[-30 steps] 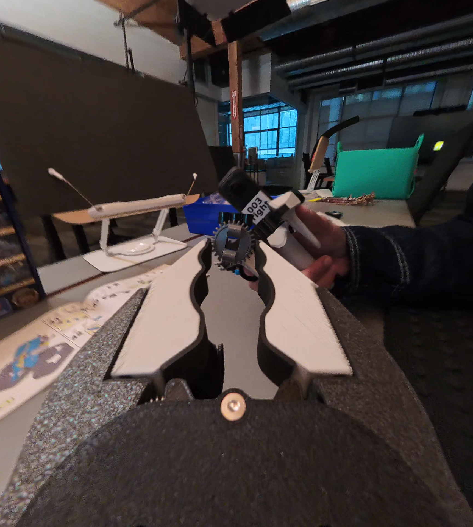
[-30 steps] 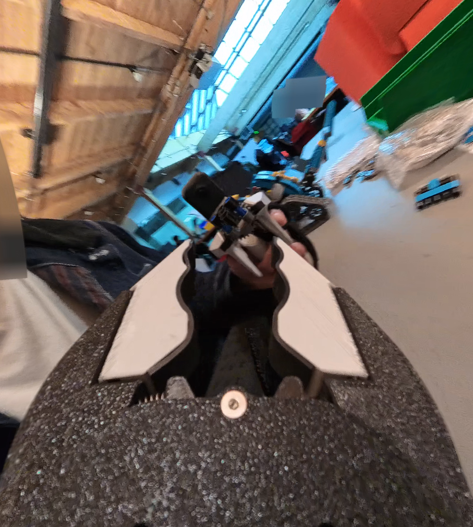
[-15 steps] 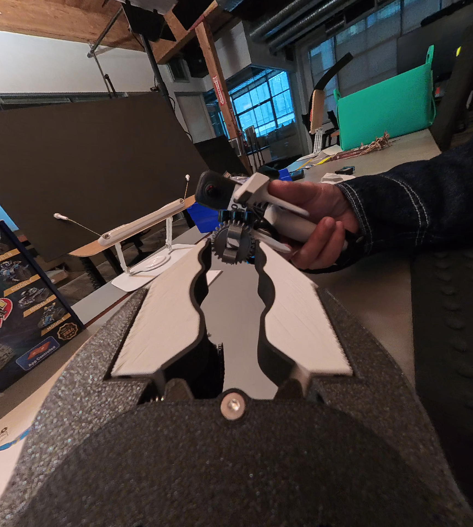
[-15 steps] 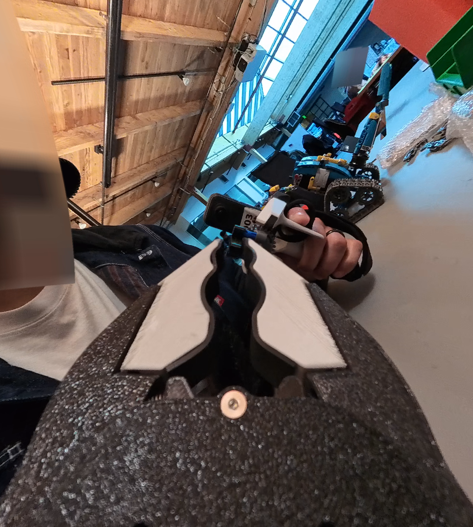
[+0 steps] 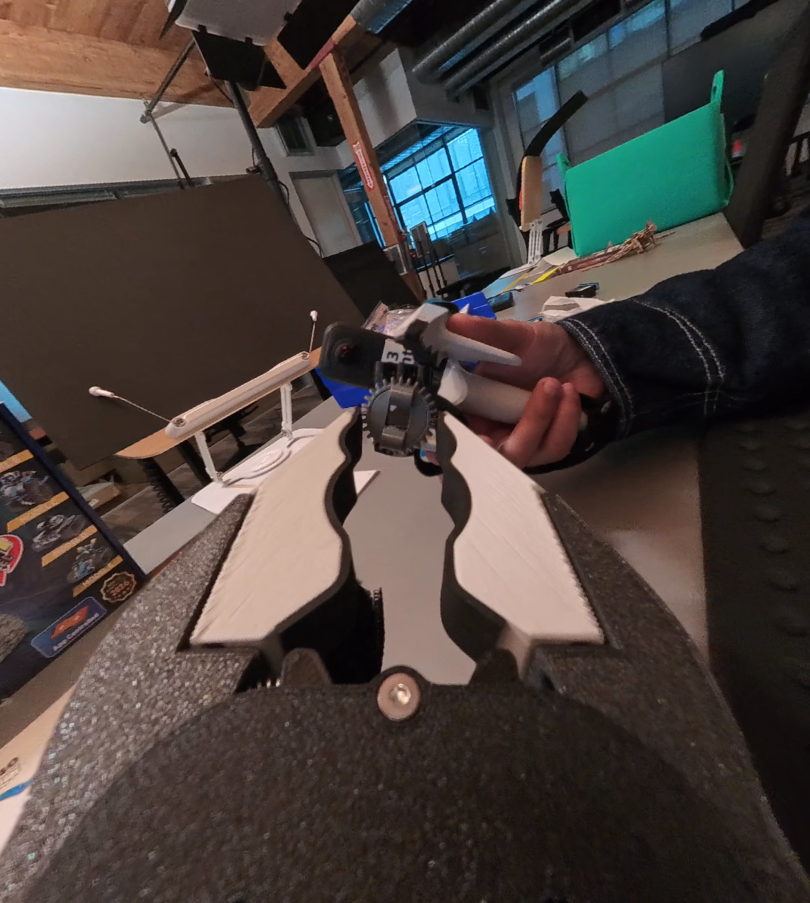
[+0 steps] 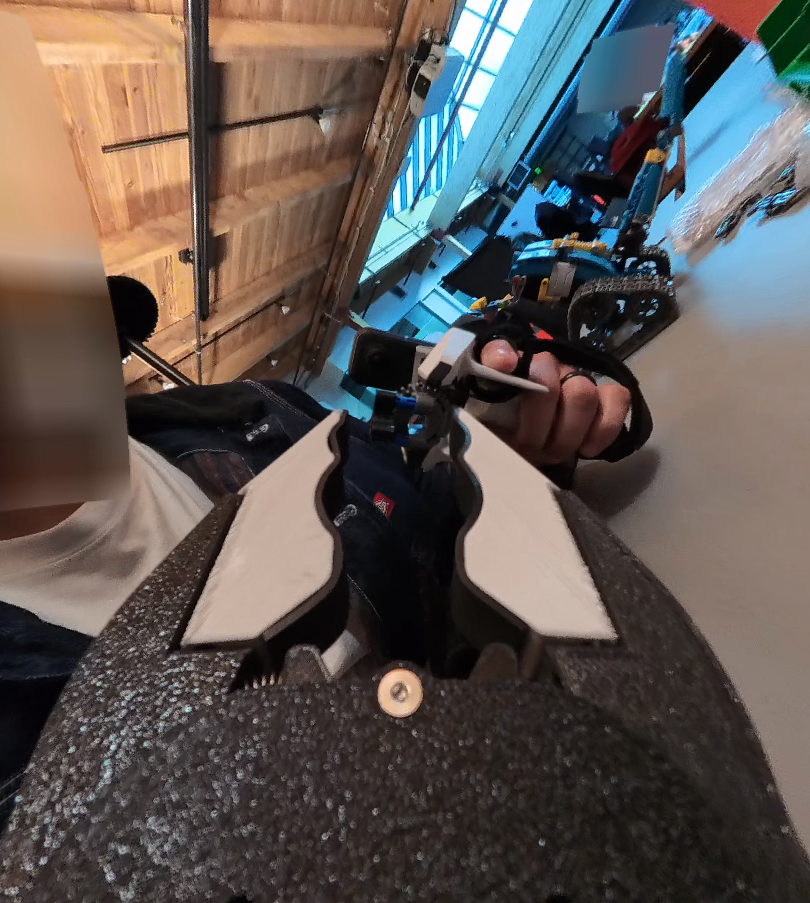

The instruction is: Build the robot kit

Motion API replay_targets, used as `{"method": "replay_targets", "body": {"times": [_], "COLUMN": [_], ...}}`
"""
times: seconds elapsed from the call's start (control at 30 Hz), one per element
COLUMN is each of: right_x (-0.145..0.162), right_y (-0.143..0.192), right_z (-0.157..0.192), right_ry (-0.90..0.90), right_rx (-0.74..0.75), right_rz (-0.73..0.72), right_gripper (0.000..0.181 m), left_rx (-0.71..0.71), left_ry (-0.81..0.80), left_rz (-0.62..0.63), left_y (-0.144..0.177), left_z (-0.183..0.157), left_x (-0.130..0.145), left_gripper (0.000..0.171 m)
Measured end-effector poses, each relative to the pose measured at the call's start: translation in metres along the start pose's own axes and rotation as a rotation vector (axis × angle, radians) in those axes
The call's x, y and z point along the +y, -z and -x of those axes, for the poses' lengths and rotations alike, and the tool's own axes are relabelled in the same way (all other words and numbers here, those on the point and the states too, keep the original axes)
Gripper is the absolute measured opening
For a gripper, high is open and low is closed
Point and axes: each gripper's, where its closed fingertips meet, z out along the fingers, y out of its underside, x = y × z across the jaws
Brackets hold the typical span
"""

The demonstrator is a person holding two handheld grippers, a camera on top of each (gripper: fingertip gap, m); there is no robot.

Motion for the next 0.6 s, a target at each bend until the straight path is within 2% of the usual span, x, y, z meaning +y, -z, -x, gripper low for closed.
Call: {"method": "replay_targets", "body": {"times": [0.13,0.4,0.47,0.57,0.6], "right_x": [-0.002,0.001,0.001,-0.002,-0.003], "right_y": [-0.001,0.002,0.004,0.005,0.005], "right_z": [0.004,-0.002,-0.009,-0.010,-0.011], "right_ry": [-0.016,0.025,0.114,0.387,0.474], "right_rx": [-0.038,0.021,0.115,0.262,0.310], "right_rz": [-0.017,0.012,0.032,0.085,0.100], "right_gripper": [0.028,0.023,0.023,0.023,0.023], "left_rx": [0.017,0.020,0.032,0.058,0.093], "left_ry": [-0.003,-0.001,0.153,0.509,0.629], "left_rz": [-0.006,0.025,0.031,-0.021,-0.051], "left_y": [0.000,-0.002,-0.002,0.001,0.003], "left_z": [-0.004,-0.005,-0.002,0.014,0.016], "left_x": [-0.001,0.005,0.009,0.004,0.000], "left_gripper": [0.030,0.029,0.030,0.059,0.061]}}
